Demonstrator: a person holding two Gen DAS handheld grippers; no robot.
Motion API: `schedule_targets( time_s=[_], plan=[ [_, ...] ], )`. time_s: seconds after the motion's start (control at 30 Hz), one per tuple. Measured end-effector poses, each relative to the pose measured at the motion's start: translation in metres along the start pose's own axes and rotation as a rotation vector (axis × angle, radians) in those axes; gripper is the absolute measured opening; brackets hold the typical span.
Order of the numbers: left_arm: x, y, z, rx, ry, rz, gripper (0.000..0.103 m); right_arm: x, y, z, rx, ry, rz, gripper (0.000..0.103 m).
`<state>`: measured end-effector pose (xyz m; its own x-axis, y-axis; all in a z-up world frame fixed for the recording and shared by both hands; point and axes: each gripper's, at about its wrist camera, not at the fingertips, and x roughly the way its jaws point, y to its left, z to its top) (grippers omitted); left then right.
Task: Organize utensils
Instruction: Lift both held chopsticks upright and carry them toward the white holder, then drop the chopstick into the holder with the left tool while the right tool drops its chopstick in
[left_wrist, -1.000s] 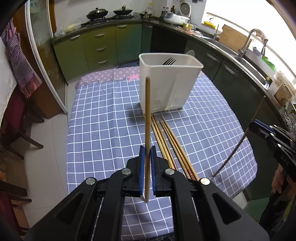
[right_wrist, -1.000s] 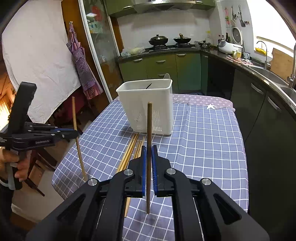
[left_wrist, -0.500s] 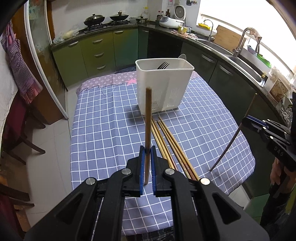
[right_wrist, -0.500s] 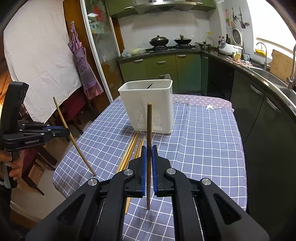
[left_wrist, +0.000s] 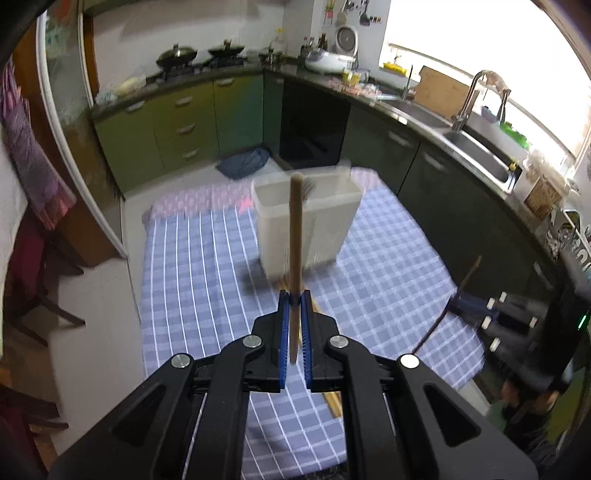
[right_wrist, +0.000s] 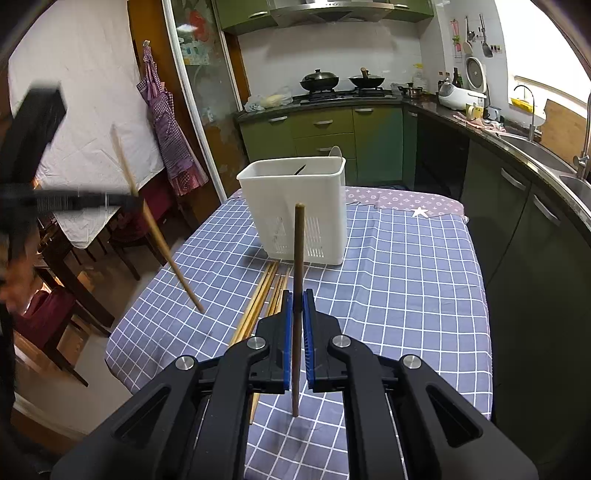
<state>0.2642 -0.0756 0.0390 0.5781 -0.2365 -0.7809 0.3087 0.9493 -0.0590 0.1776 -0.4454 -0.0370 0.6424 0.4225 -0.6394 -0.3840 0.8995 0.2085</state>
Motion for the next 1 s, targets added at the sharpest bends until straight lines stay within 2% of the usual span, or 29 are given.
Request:
schedule_targets(
  time_s=[0.23,0.47,0.6,0.87,0.93,1.0],
  plan=[
    [-0.029,-0.014,0.083,0.015,-0.121,0.019,0.006,0.001,-0.001,0.0,0.006,0.001,-0.003,0.007],
    [-0.015,-0.022,0.135,0.011,-0.201,0.072,0.006,0.002,0.001,-0.001,-0.002,0.004,0.007,0.007],
    [0.014,-0.021,0.145,0.01,-0.18,0.106,0.006,0.003,0.001,-0.001,-0.003,0.006,0.016,0.007],
    [0.09,-0.003,0.122,-0.029,0.01,0.087,0.007,-0.001,-0.002,0.011,0.003,-0.002,0.031,0.007],
    [0.099,0.0,0.112,-0.038,0.042,0.082,0.016,-0.004,-0.001,0.022,0.001,-0.015,0.03,0.007],
    [0.1,0.003,0.104,-0.042,0.045,0.071,0.018,-0.009,0.0,0.038,-0.001,-0.038,0.029,0.007]
  ],
)
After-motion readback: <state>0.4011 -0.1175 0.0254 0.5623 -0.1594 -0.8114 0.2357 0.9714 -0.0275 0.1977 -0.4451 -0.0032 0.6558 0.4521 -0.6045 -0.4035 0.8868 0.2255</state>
